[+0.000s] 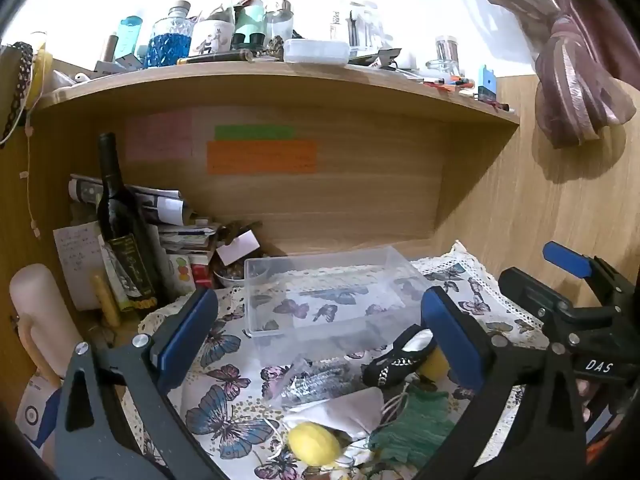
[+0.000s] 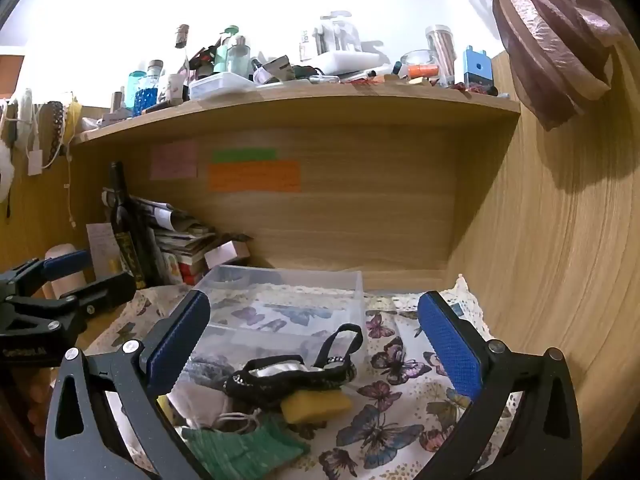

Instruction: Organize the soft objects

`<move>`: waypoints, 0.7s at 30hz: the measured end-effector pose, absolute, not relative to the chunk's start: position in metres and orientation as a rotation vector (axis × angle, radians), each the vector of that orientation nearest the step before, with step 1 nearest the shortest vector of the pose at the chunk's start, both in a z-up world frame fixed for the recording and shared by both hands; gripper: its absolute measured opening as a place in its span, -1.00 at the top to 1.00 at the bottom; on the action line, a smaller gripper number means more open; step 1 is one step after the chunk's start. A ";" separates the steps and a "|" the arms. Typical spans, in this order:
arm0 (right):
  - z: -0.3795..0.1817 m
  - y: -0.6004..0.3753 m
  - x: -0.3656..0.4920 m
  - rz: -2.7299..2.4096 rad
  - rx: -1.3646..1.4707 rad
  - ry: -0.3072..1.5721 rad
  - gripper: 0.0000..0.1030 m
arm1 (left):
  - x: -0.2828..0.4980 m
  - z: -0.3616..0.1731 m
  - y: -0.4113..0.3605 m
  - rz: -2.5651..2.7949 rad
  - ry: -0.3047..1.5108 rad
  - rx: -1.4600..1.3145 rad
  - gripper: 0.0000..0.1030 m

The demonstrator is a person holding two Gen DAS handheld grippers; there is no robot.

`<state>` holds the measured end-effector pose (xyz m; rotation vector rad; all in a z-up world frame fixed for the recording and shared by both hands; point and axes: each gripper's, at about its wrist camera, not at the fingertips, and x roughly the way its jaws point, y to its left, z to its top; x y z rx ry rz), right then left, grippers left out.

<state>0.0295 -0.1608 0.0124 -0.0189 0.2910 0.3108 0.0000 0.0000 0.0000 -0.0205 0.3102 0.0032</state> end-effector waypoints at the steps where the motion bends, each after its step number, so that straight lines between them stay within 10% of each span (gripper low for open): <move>1: 0.012 -0.161 0.029 0.310 -0.026 0.288 -1.00 | 0.000 0.000 0.000 0.006 0.309 -0.022 -1.00; 21: 0.008 -0.157 0.026 0.322 -0.030 0.294 -1.00 | -0.009 0.001 -0.001 0.010 0.280 -0.042 -1.00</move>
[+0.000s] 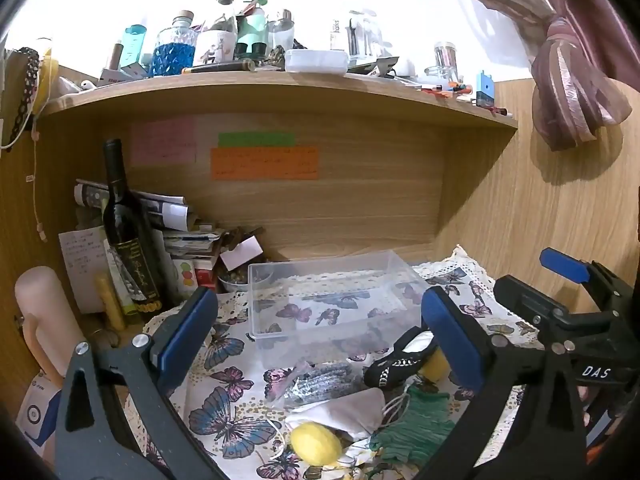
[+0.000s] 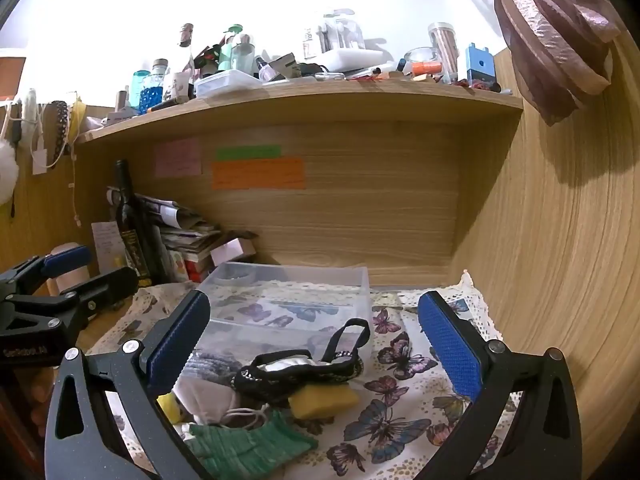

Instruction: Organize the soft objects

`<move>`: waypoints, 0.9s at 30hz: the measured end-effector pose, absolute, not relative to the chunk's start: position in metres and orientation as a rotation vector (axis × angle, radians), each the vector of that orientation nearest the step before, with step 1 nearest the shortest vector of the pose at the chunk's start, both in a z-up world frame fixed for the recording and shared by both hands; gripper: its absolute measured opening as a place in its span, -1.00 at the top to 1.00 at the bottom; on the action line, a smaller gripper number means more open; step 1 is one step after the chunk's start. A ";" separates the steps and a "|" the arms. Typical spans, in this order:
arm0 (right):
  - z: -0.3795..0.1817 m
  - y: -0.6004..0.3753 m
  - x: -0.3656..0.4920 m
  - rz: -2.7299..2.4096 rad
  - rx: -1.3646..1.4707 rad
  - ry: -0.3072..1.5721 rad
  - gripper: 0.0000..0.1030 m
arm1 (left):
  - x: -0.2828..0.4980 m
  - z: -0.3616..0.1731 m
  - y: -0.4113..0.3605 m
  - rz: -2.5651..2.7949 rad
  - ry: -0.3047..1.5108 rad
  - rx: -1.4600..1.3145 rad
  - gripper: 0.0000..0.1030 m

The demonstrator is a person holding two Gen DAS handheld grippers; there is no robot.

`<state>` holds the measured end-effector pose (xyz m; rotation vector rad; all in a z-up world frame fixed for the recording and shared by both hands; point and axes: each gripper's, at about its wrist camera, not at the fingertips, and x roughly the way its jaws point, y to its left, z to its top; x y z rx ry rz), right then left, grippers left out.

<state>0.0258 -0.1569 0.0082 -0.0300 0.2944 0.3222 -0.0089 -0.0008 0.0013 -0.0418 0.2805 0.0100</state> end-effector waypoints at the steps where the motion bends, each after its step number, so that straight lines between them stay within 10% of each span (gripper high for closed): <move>1: 0.008 -0.157 0.026 0.323 -0.028 0.294 -1.00 | -0.009 0.001 -0.001 0.009 0.280 -0.041 -1.00; 27: 0.009 -0.157 0.025 0.333 -0.007 0.303 -1.00 | -0.007 0.000 -0.001 0.001 0.280 -0.040 -1.00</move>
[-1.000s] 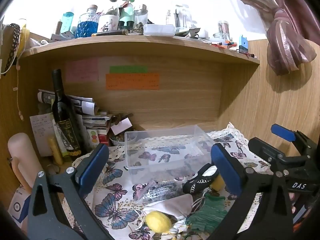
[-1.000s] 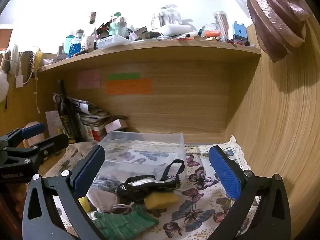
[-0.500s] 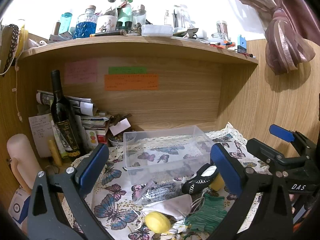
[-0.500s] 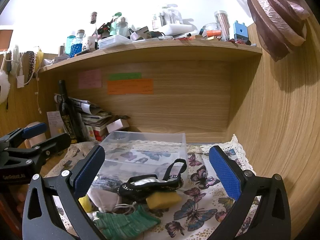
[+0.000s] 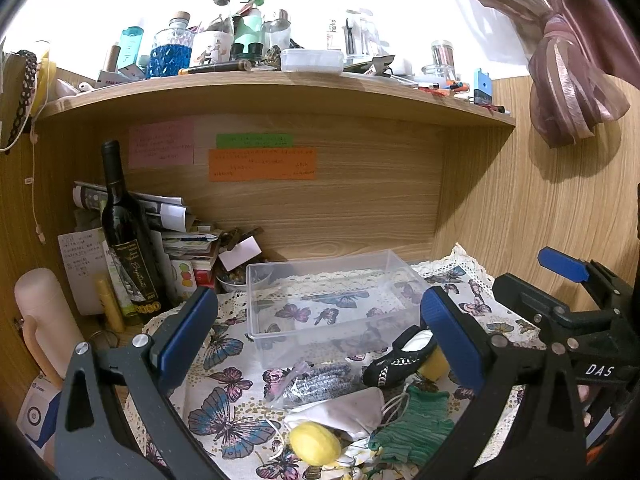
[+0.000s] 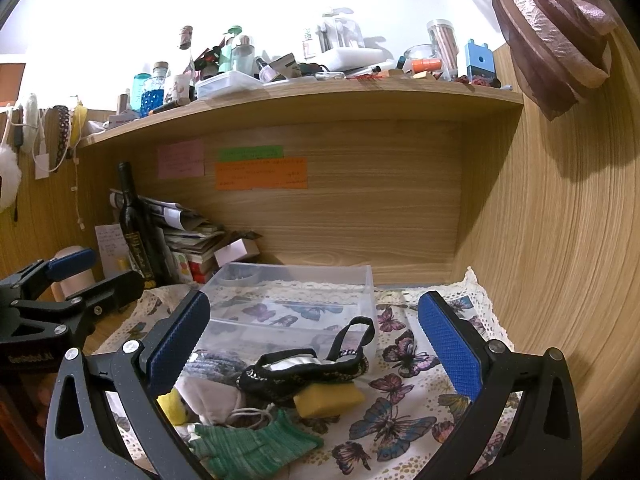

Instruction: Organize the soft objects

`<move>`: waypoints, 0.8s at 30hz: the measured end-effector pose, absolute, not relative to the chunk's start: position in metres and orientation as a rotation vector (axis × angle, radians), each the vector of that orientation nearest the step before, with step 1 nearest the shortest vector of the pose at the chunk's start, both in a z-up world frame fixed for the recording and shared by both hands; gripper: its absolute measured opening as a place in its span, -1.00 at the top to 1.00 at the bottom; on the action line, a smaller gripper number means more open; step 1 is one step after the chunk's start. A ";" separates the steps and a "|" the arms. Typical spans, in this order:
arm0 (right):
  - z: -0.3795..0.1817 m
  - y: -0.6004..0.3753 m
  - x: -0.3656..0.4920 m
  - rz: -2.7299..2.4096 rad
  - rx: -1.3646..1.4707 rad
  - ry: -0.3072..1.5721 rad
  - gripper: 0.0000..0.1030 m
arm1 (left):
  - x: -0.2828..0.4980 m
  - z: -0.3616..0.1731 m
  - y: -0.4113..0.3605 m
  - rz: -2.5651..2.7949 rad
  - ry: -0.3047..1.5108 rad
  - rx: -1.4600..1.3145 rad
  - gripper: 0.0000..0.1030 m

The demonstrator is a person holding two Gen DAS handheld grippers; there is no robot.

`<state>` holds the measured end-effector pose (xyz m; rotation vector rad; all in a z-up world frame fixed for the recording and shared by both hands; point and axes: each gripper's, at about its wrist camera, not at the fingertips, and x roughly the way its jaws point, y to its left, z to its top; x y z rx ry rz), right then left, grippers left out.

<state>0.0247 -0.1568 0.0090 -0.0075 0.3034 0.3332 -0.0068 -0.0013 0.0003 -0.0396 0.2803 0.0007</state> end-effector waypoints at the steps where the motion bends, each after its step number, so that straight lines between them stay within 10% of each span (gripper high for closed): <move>1: 0.009 -0.157 0.025 0.335 -0.007 0.304 -1.00 | -0.007 0.000 -0.001 0.002 0.280 -0.039 -1.00; 24: 0.010 -0.156 0.023 0.334 -0.006 0.298 -1.00 | -0.007 -0.001 -0.004 0.000 0.282 -0.037 -1.00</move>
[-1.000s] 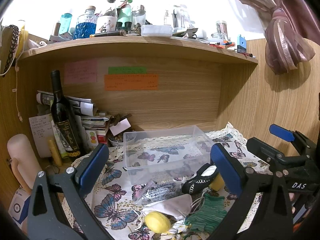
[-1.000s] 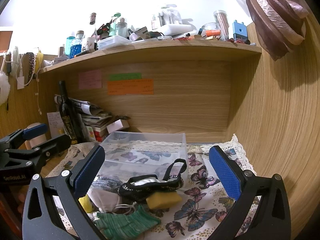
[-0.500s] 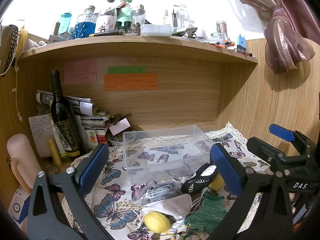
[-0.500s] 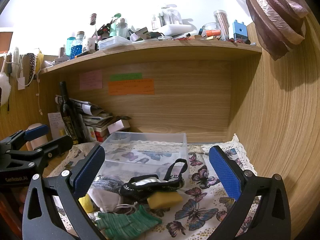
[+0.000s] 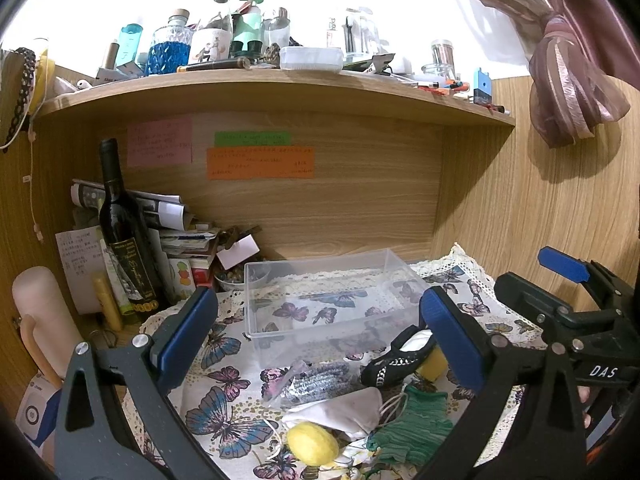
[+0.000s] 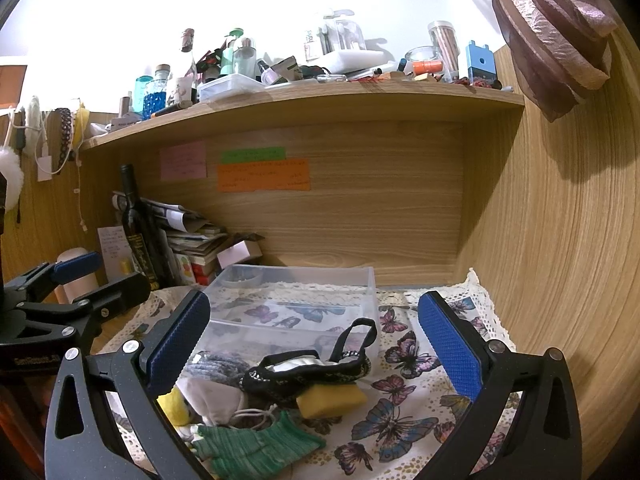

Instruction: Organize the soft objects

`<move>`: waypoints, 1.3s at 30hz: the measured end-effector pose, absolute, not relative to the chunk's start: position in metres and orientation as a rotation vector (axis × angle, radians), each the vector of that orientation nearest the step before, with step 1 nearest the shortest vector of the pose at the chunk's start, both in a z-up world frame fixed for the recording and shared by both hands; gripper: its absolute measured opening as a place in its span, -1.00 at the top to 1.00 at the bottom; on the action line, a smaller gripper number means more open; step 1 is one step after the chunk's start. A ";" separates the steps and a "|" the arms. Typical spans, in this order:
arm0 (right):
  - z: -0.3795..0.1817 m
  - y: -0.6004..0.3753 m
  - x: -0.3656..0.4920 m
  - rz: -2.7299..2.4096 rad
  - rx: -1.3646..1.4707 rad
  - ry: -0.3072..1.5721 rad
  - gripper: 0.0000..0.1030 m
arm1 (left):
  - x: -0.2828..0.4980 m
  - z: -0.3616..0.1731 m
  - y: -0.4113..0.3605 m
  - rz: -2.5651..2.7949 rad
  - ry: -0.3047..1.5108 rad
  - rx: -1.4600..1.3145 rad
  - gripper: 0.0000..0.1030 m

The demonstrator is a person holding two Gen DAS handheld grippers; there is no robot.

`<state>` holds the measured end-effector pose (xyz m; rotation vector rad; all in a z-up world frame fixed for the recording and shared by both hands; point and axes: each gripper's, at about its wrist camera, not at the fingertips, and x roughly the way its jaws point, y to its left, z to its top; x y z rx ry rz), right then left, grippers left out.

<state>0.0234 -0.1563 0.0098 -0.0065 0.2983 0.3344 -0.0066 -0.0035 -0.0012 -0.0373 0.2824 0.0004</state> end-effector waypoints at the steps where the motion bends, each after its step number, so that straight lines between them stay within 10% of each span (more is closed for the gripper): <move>1: 0.010 -0.156 0.023 0.335 -0.006 0.298 -1.00 | -0.006 -0.001 -0.004 0.000 0.283 -0.037 -1.00; 25: -0.006 -0.169 0.041 0.293 0.008 0.316 -1.00 | 0.015 -0.018 0.009 -0.030 0.361 -0.078 -1.00; 29: -0.025 -0.174 0.052 0.300 -0.001 0.398 -0.91 | 0.026 -0.038 0.018 0.005 0.428 -0.093 -0.70; 39: -0.061 -0.164 0.075 0.415 0.023 0.580 -0.83 | 0.053 -0.085 0.027 0.000 0.623 -0.078 -0.67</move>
